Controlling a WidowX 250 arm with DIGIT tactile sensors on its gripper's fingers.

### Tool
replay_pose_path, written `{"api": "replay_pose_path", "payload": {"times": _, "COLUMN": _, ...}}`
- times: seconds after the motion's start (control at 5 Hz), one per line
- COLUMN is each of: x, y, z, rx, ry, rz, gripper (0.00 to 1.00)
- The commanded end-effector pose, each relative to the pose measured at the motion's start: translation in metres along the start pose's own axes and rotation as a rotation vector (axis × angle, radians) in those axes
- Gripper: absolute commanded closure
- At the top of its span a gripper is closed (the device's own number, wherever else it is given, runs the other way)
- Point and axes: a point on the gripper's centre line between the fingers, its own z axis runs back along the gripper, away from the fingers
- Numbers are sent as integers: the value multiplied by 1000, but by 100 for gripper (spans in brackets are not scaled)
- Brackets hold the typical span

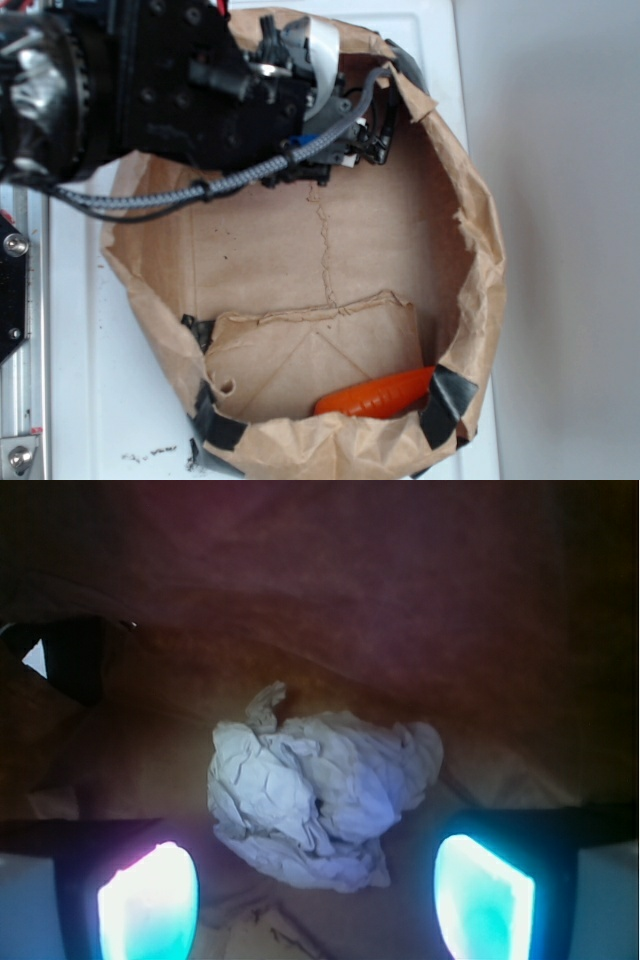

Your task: Grab the white paper.

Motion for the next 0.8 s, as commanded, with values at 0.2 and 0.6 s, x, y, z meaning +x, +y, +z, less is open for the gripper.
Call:
{"api": "replay_pose_path", "payload": {"times": 0.2, "x": 30, "y": 4, "z": 1, "rx": -42, "ry": -69, "rz": 62, "gripper": 0}}
{"api": "replay_pose_path", "payload": {"times": 0.6, "x": 17, "y": -5, "z": -17, "rx": -24, "ry": -131, "rz": 39, "gripper": 0}}
